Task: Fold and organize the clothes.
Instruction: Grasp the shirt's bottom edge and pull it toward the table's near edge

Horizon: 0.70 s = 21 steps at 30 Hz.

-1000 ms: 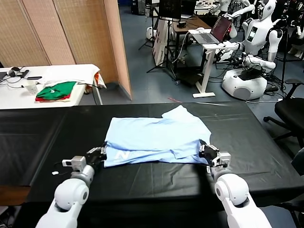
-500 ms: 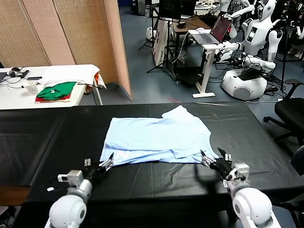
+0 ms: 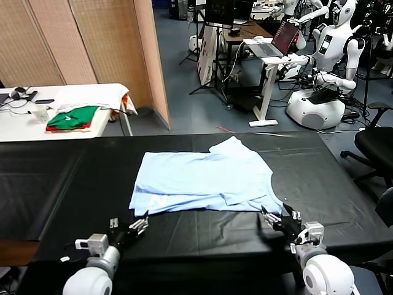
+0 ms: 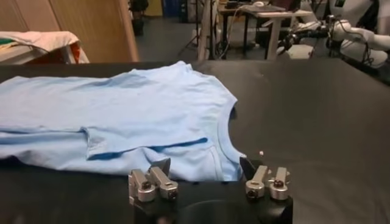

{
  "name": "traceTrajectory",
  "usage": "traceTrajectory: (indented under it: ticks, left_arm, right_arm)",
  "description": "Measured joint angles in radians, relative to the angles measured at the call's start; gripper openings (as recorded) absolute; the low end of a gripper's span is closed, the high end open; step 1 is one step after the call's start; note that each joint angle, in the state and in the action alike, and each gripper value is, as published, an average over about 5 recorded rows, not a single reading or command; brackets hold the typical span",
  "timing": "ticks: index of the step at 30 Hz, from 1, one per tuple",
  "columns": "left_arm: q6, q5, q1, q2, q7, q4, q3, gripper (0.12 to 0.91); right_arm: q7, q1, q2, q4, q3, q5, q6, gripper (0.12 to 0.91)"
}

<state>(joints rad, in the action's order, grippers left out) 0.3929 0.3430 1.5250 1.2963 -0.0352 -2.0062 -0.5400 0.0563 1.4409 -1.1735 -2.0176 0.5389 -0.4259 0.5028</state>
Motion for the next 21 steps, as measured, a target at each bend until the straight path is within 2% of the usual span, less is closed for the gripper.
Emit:
traceTrajectory:
  ticks: [4, 6, 8, 12, 14, 21]
  left_arm:
    - [-0.001, 0.0, 0.0, 0.0, 0.0, 0.004, 0.0, 0.703]
    - [-0.001, 0.001, -0.002, -0.003, -0.001, 0.009, 0.0, 0.594]
    - [0.0, 0.001, -0.004, -0.006, -0.003, 0.014, 0.002, 0.462]
    - [0.003, 0.002, -0.006, -0.009, -0.007, 0.016, 0.009, 0.222]
    - [0.007, 0.002, -0.004, -0.012, -0.011, 0.011, 0.011, 0.156]
    - [0.024, -0.02, 0.014, -0.043, -0.034, -0.019, 0.0, 0.144]
  right_arm:
    - [0.001, -0.003, -0.001, 0.007, -0.007, 0.004, 0.0, 0.382]
    - [0.004, -0.003, -0.001, 0.008, -0.009, 0.005, 0.0, 0.262]
    - [0.009, -0.002, 0.001, 0.006, -0.01, 0.004, 0.001, 0.186]
    - [0.022, -0.001, 0.011, -0.006, -0.009, -0.009, 0.013, 0.145]
    - [0.029, 0.0, 0.019, -0.014, -0.006, -0.021, 0.025, 0.143]
    - [0.036, 0.021, 0.064, -0.051, 0.017, -0.083, 0.106, 0.142]
